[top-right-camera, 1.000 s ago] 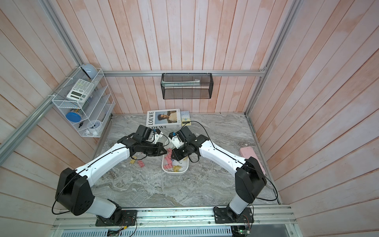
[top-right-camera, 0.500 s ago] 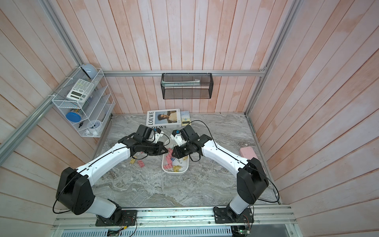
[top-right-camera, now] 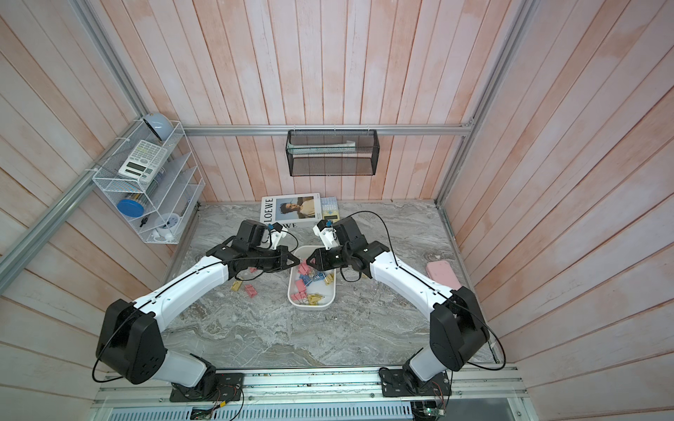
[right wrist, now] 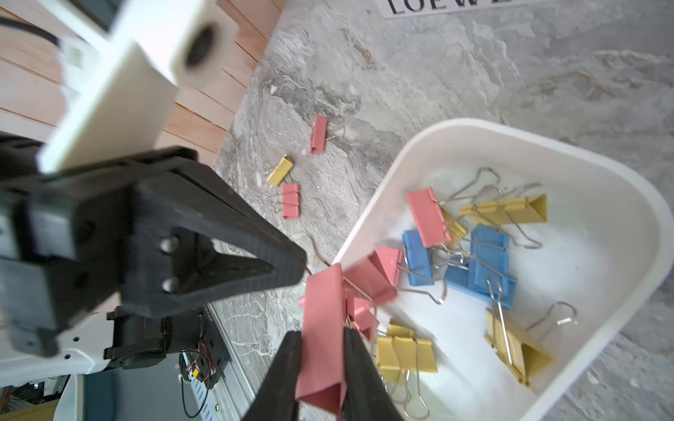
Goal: Take out the binder clips from the storage box
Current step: Adjust the binder clip.
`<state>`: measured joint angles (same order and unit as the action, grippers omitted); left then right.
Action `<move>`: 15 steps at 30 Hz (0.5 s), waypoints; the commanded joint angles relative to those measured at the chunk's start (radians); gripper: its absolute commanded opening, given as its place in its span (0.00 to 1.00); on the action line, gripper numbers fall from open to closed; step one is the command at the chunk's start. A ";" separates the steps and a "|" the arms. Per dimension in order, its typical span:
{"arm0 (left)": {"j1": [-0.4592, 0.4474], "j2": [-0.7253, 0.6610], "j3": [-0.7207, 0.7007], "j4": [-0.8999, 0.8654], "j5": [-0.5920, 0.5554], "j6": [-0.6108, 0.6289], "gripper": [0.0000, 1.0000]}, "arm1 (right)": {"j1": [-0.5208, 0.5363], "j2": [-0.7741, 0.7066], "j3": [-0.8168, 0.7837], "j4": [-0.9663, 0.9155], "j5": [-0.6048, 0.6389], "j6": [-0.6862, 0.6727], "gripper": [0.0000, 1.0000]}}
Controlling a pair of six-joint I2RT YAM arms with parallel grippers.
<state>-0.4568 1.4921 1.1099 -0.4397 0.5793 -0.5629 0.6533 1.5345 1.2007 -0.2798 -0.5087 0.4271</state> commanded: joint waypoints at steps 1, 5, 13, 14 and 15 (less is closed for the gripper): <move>-0.014 0.015 -0.056 0.082 0.027 -0.075 0.00 | 0.008 -0.039 -0.006 0.190 -0.064 0.060 0.13; -0.013 0.023 -0.084 0.123 0.040 -0.109 0.00 | 0.008 -0.057 -0.002 0.211 -0.043 0.065 0.13; 0.011 -0.002 -0.067 0.045 -0.027 -0.066 0.00 | -0.027 -0.086 -0.044 0.193 0.036 0.059 0.15; 0.020 -0.008 -0.067 0.022 -0.044 -0.057 0.00 | -0.040 -0.093 -0.052 0.198 0.048 0.064 0.15; 0.029 -0.016 -0.068 0.005 -0.061 -0.050 0.00 | -0.052 -0.098 -0.061 0.205 0.060 0.072 0.15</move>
<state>-0.4500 1.5085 1.0294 -0.3893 0.5705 -0.6441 0.6308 1.4731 1.1606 -0.1020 -0.5014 0.4812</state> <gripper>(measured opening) 0.068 0.217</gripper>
